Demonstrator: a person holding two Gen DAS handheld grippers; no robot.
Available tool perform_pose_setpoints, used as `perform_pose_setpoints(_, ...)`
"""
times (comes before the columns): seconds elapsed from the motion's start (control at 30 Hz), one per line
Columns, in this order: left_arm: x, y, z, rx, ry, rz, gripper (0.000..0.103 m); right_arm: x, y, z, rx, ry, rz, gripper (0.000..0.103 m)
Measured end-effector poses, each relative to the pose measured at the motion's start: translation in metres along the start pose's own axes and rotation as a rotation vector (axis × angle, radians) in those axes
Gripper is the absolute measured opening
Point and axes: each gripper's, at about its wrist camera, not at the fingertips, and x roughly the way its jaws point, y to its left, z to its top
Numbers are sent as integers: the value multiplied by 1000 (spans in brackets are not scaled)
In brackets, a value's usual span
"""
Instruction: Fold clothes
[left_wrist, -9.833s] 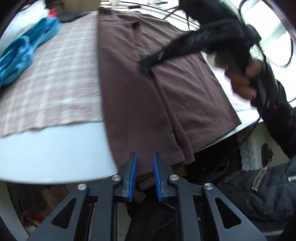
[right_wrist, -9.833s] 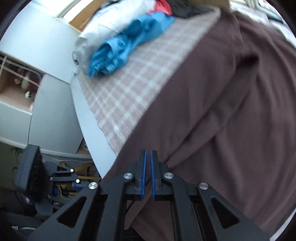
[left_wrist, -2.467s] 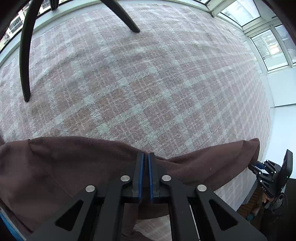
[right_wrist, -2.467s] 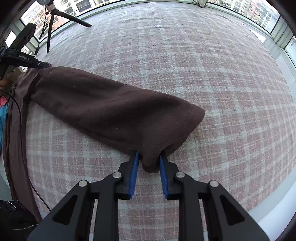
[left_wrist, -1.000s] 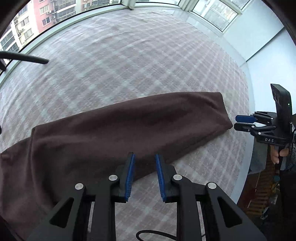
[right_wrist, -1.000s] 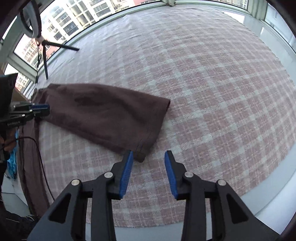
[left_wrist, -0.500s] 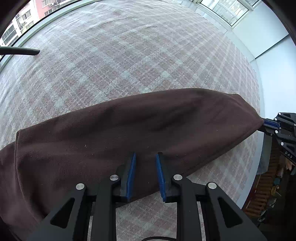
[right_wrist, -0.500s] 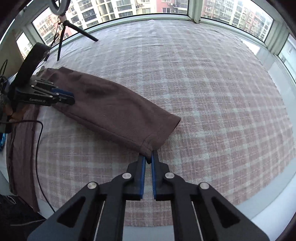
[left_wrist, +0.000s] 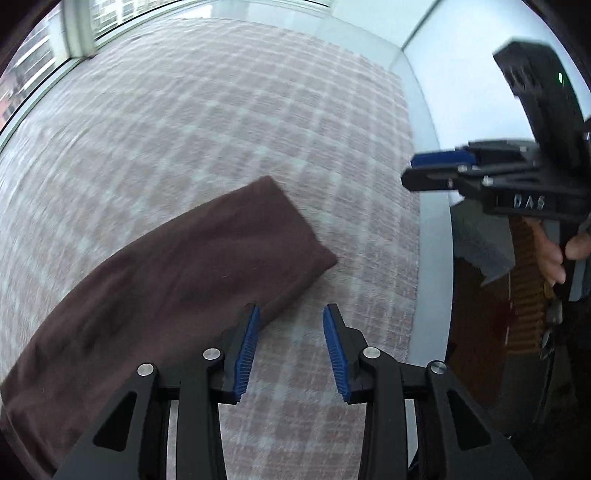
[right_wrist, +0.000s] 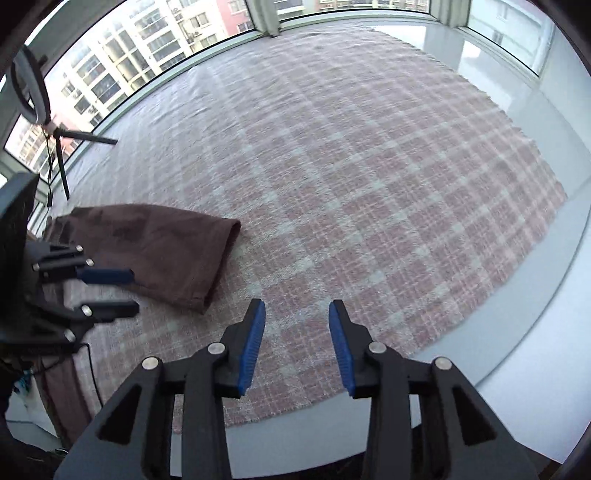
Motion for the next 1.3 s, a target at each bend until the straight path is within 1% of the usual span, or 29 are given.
perform_pose_setpoints(0.03,3,-4,2,22,8,25,34,-6,-6,-4,22,-1,14,36)
perform_pose_setpoints(0.1,9,-9,6,61,16,94,34,-1,12,-12,41,-8,25,36)
perform_pose_setpoints(0.13,13,-11,10,77,22,123,34,0,13,-14,38,-11,25,36)
perform_pose_setpoints(0.2,20,-14,17,107,36,173,34,-13,11,-21,20,-18,27,36)
perform_pose_setpoints(0.33,32,-30,32,171,29,210,34,-33,7,-21,9,-33,32,36)
perform_pose_setpoints(0.37,34,-31,35,170,23,208,34,-35,5,-20,12,-39,28,36)
perform_pose_setpoints(0.4,35,-32,39,163,15,202,29,-36,2,-19,21,-44,26,36)
perform_pose_setpoints(0.43,38,-30,43,139,7,195,21,-37,-1,-17,34,-49,24,36)
perform_pose_setpoints(0.47,40,-27,47,109,0,187,10,-41,-7,-18,47,-53,24,36)
perform_pose_setpoints(0.5,38,-22,48,74,-14,171,6,-41,-11,-17,58,-55,27,36)
perform_pose_setpoints(0.6,10,-1,42,-70,-110,109,5,-35,-10,-8,58,-61,32,36)
perform_pose_setpoints(0.63,-7,8,35,-128,-161,95,5,-34,-9,-4,56,-64,35,36)
perform_pose_setpoints(0.73,-74,36,-7,-324,-349,3,5,-24,2,11,44,-54,89,36)
perform_pose_setpoints(0.8,-118,55,-56,-450,-454,-24,5,-15,20,23,11,-44,137,36)
perform_pose_setpoints(0.83,-129,59,-77,-500,-493,-34,5,-9,33,29,-20,-39,152,36)
perform_pose_setpoints(0.9,-159,76,-136,-605,-569,-11,5,2,65,43,-83,-26,186,36)
perform_pose_setpoints(0.93,-171,82,-169,-653,-595,32,5,7,81,50,-114,-19,204,36)
perform_pose_setpoints(1.0,-192,89,-232,-767,-633,125,5,20,120,64,-181,-3,242,36)
perform_pose_setpoints(1.03,-202,93,-268,-848,-655,162,5,25,141,70,-221,10,264,36)
perform_pose_setpoints(1.1,-203,98,-335,-1016,-695,200,5,32,182,74,-299,35,301,36)
perform_pose_setpoints(1.17,-182,101,-383,-1141,-661,224,6,40,223,73,-376,58,330,36)
perform_pose_setpoints(1.27,-145,106,-451,-1318,-589,257,7,52,283,61,-488,96,360,36)
perform_pose_setpoints(1.3,-133,109,-467,-1359,-565,240,7,54,300,54,-515,109,372,36)
